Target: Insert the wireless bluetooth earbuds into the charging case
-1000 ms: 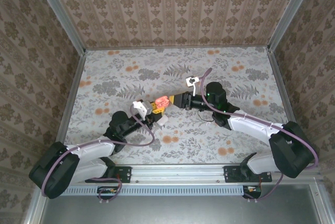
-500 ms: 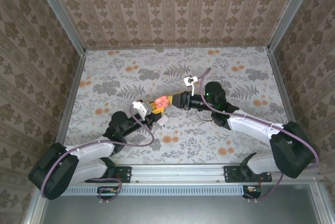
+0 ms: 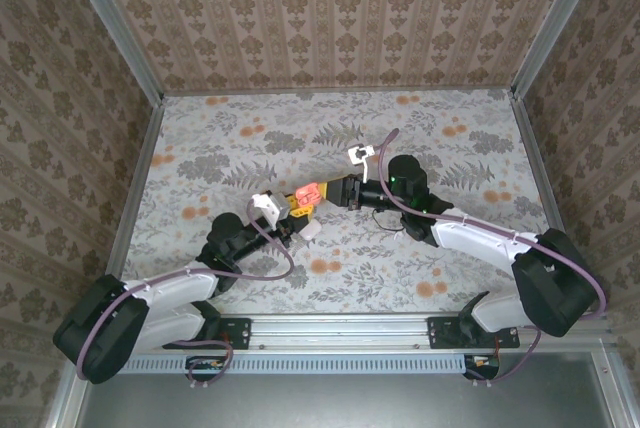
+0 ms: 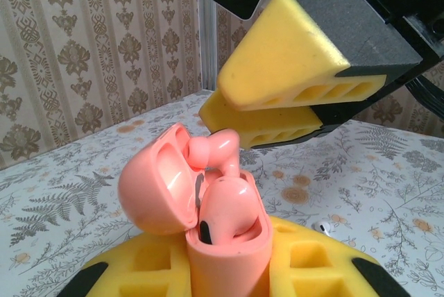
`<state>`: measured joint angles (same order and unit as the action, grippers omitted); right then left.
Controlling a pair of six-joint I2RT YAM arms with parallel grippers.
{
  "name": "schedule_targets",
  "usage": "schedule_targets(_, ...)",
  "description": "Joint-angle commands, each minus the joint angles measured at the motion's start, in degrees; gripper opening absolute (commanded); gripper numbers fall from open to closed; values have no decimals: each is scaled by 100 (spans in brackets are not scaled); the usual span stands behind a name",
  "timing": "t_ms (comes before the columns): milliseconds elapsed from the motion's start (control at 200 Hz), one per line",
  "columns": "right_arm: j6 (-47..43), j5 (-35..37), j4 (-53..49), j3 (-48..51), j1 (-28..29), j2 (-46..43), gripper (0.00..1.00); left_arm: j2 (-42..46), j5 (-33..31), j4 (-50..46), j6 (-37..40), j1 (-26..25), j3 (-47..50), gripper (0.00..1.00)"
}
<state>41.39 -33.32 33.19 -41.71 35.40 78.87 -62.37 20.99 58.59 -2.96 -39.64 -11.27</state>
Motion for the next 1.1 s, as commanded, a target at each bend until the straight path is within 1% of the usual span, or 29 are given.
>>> schedule_targets(0,16,-143,152,-219,64,49,30,102,1,-12,105,44,-8,17)
schedule_targets(90,19,-149,153,-232,73,50,29,98,10,-1,101,45,-23,17)
schedule_targets(120,25,-157,153,-238,77,205,29,102,19,-5,99,44,-25,17)
schedule_targets(615,3,-172,145,-284,134,279,29,172,19,-40,102,55,-20,17)
schedule_targets(715,-34,-148,65,-299,147,296,31,190,18,-49,105,53,-24,17)
schedule_targets(1095,-64,-140,-32,-357,185,355,31,330,1,-151,122,66,-25,17)
